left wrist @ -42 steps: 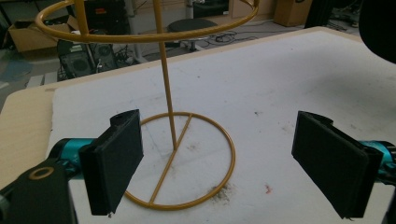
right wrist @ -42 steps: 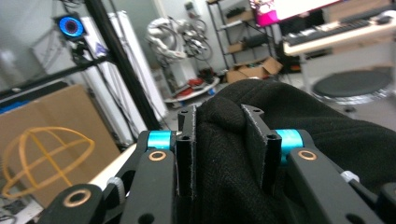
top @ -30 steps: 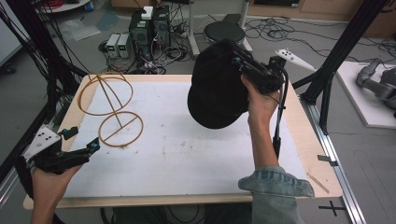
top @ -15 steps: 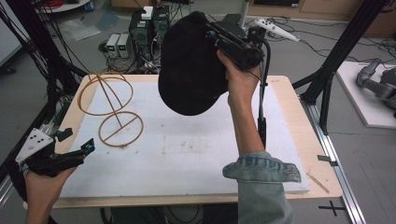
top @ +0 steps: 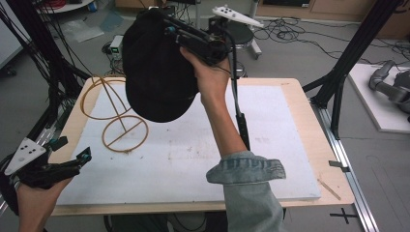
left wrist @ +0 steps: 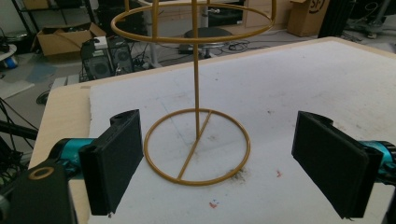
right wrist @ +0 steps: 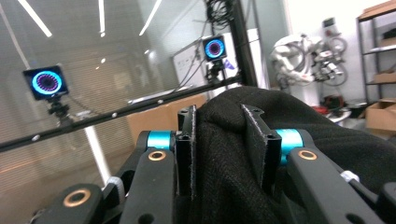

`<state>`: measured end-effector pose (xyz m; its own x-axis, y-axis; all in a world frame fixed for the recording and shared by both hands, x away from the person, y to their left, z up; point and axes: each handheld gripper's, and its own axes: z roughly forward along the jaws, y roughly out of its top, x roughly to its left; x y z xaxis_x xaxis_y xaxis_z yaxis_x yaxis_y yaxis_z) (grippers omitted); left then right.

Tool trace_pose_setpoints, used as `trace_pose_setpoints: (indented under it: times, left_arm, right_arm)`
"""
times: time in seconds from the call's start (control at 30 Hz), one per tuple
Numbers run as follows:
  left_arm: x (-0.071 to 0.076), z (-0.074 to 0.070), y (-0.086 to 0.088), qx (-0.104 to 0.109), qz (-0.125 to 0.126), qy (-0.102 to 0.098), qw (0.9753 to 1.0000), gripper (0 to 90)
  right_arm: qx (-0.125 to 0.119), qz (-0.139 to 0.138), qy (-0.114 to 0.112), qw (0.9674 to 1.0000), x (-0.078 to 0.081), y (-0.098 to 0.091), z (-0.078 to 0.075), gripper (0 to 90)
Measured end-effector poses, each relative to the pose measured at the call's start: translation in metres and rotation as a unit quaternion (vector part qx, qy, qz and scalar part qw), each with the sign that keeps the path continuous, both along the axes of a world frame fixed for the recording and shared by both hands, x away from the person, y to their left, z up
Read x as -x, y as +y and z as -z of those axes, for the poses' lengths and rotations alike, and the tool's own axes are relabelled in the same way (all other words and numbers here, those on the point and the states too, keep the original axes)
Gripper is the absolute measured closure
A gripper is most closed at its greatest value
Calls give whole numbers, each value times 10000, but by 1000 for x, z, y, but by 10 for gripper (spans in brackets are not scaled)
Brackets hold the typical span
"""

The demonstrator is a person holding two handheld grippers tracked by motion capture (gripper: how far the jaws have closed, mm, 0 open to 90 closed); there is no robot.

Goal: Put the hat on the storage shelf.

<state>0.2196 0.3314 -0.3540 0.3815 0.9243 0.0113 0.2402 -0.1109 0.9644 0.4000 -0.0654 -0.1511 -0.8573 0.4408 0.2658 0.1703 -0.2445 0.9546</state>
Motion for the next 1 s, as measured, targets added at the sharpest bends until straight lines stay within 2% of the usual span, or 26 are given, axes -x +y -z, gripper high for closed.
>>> trace_pose_setpoints:
  times: [0.2,0.33,0.53,0.73,0.83,1.0]
  left_arm:
    - [8,-1,5,23,-69,-29,10000,166]
    - [11,-3,8,39,-98,-51,9999,166]
    - [12,-3,10,47,-108,-59,9999,166]
    - [12,-5,10,64,-112,-93,9999,166]
    - [12,-5,11,47,-101,-92,9999,167]
    - [11,-5,10,36,-86,-90,9999,166]
  right_arm:
    - [172,-374,25,9992,-2,40,2,688]
    - [281,-635,153,9975,-8,65,8,688]
    - [461,-882,221,9948,-14,97,19,688]
    - [601,-951,344,9931,-22,119,32,688]
    - [602,-1012,493,9918,-29,128,41,688]
    - [689,-1003,579,9909,-34,136,49,687]
